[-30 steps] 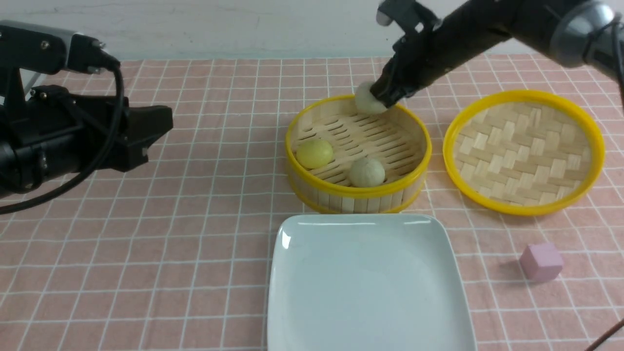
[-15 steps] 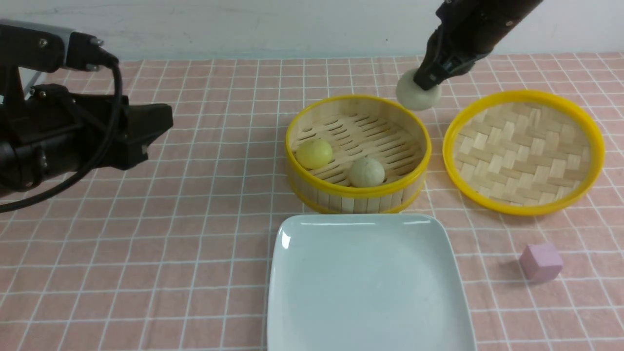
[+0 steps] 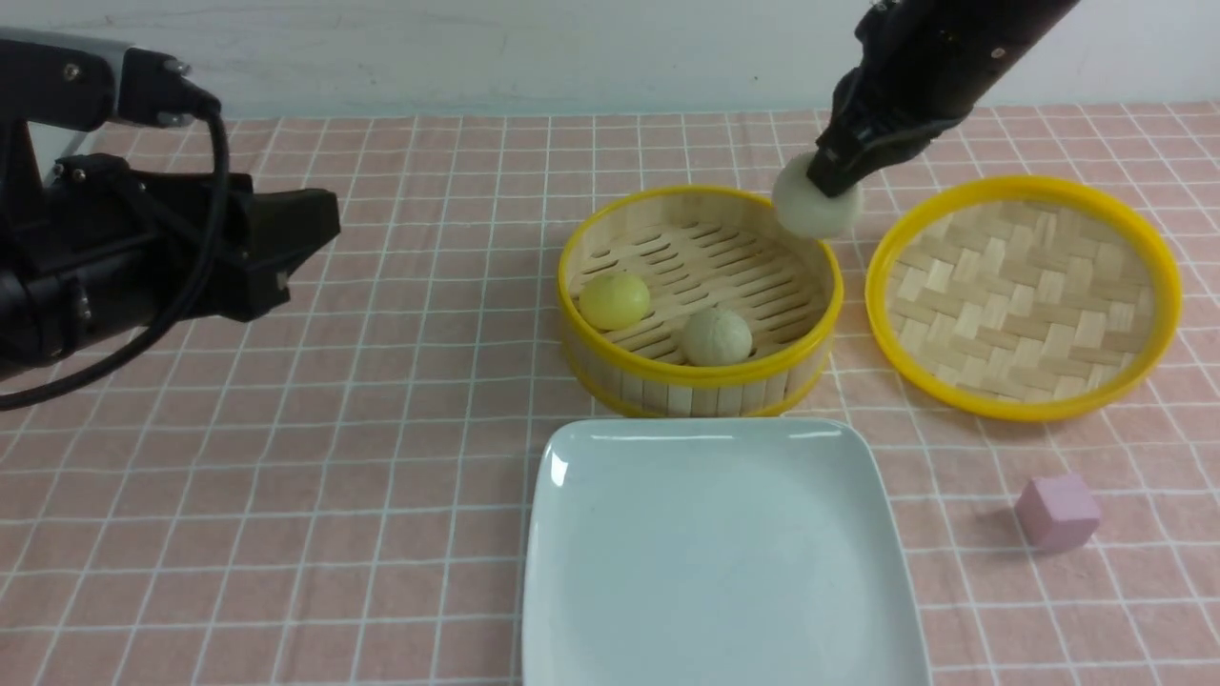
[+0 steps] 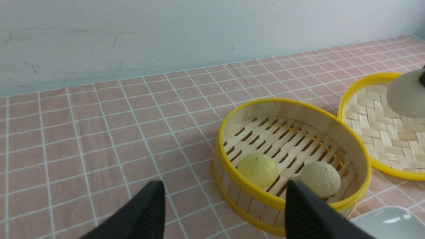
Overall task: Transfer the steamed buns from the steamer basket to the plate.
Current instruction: Use the right arm to put the steamed stuffed bun into the plate
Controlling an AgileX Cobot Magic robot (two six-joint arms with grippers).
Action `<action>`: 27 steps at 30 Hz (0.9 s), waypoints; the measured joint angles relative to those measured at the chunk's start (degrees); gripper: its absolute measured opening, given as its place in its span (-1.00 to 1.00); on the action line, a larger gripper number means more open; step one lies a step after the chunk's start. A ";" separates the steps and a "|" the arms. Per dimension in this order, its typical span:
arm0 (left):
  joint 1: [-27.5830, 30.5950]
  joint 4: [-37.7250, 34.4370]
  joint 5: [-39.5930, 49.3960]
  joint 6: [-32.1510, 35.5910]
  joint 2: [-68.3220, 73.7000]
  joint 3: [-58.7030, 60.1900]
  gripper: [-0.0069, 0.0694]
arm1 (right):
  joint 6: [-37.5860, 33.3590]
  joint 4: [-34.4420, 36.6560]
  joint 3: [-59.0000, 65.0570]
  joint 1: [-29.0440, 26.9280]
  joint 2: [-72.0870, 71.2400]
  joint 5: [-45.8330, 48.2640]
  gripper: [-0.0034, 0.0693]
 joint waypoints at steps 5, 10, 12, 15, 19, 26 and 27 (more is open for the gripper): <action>0.00 -0.11 0.26 0.00 0.00 0.00 0.46 | 1.64 0.00 10.58 4.10 -6.22 -0.06 -0.86; 0.00 -0.17 0.39 0.00 0.00 0.00 0.46 | 1.81 -0.94 19.55 6.27 -9.18 -0.10 -0.86; 0.00 -0.17 0.49 0.00 0.00 0.00 0.46 | 1.81 -1.79 24.38 6.48 -9.50 -0.30 -0.86; 0.00 -0.17 0.55 0.00 0.00 0.00 0.46 | 1.66 -2.13 29.69 6.48 -9.50 -1.58 -0.86; 0.00 -0.22 0.60 0.00 0.00 0.00 0.46 | 0.07 -2.13 35.46 6.58 -9.44 -9.33 -0.86; 0.00 -0.37 0.68 0.00 0.00 0.00 0.46 | -0.78 -2.13 38.18 6.58 -5.69 -20.36 -0.86; 0.00 -0.37 0.68 0.00 0.00 0.00 0.46 | -0.85 -2.07 38.18 6.58 -4.48 -21.50 -0.86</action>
